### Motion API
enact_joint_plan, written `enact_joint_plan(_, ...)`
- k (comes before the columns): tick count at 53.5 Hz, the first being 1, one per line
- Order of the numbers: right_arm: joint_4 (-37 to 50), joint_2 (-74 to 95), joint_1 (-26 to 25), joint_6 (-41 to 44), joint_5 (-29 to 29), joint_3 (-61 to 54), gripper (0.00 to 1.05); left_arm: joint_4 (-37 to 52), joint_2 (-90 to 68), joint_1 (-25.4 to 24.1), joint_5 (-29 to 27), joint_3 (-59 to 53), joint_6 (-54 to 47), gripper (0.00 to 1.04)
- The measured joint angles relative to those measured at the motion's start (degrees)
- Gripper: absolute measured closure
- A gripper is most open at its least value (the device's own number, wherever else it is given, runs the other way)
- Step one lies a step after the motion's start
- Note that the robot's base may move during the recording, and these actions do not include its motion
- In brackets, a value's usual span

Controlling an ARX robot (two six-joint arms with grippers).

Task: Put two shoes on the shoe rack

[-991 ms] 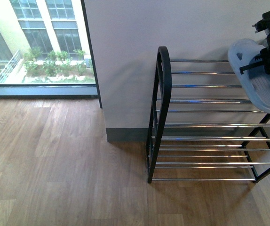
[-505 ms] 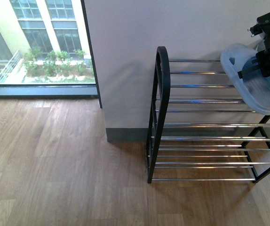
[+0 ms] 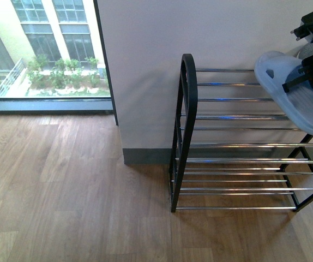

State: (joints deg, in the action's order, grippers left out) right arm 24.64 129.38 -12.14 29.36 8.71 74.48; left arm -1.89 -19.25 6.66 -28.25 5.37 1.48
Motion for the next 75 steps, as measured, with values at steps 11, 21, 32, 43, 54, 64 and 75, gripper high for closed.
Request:
enact_joint_plan(11,1.8,-0.5,-0.1,1.5,3.1,0.9,1.03,0.0,0.0,0.0,0.0,0.0,0.0,1.03)
enact_joint_plan(21,0.3,3.0,-0.1,-0.2,3.5,4.8,1.03,0.0,0.0,0.0,0.0,0.0,0.0,1.03)
enact_joint_plan(32,1.0,5.9,-0.2,0.2,4.4,7.4,0.89,0.0,0.0,0.0,0.0,0.0,0.0,1.03)
enact_joint_plan(43,2.7,-4.1,0.3,7.0,-2.6,-3.0,0.5,0.0,0.0,0.0,0.0,0.0,0.0,1.03)
enact_joint_plan(54,-1.8,-22.2,0.4,17.3,-3.8,-11.5,0.2,0.0,0.0,0.0,0.0,0.0,0.0,1.03)
enact_joint_plan(64,23.0,-30.1,-4.2,24.5,-10.5,-23.5,0.18,0.0,0.0,0.0,0.0,0.0,0.0,1.03)
enact_joint_plan(75,31.0,-36.1,-1.1,-11.3,-21.6,-37.8,0.48,0.0,0.0,0.0,0.2,0.0,0.0,1.03)
